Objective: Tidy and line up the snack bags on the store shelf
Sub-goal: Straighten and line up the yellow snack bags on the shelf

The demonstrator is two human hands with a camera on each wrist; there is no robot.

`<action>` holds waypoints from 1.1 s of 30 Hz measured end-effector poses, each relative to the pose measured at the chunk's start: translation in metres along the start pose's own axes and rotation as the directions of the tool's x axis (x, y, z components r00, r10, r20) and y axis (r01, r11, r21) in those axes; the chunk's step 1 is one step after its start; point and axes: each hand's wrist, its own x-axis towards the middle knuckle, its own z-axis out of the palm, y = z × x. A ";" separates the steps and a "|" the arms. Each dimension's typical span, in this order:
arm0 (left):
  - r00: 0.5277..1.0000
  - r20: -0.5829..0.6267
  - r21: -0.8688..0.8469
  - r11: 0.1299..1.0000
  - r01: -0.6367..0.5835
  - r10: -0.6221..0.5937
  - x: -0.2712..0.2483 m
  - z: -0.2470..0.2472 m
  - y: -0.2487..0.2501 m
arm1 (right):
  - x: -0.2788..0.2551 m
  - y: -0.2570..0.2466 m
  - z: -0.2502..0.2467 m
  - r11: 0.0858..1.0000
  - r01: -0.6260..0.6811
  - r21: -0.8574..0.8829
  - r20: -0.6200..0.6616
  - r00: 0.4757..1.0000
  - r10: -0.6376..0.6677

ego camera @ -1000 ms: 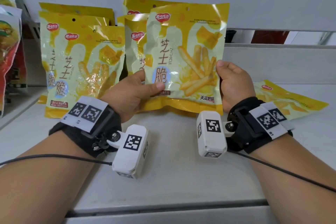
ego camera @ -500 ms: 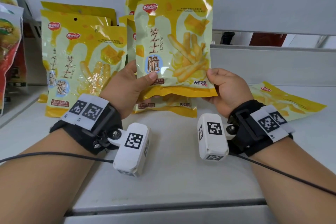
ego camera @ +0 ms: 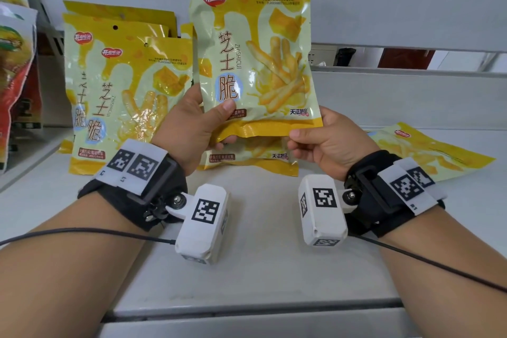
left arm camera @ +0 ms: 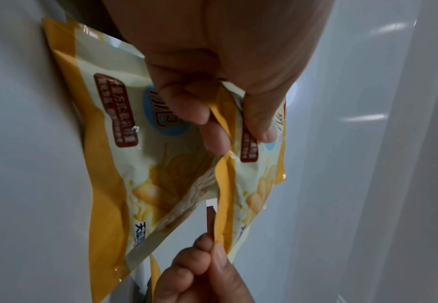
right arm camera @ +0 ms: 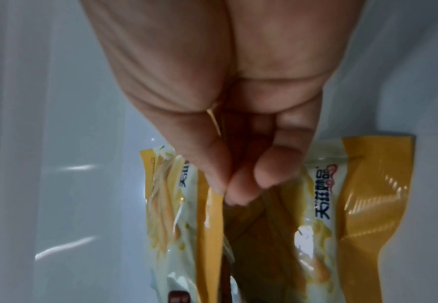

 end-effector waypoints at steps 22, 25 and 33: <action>0.980 0.153 0.012 0.992 -0.129 0.126 -0.009 0.039 0.019 | -0.011 -0.011 0.006 0.951 0.301 -0.072 -0.029 0.952 -0.303; 0.946 0.301 0.048 0.989 -0.142 0.121 -0.010 0.055 0.025 | -0.012 -0.013 0.005 0.946 0.321 0.042 -0.018 0.947 -0.321; 0.983 0.021 0.030 0.983 -0.180 0.180 0.003 0.075 0.035 | -0.007 -0.021 -0.006 0.912 0.388 0.129 -0.297 0.893 -0.338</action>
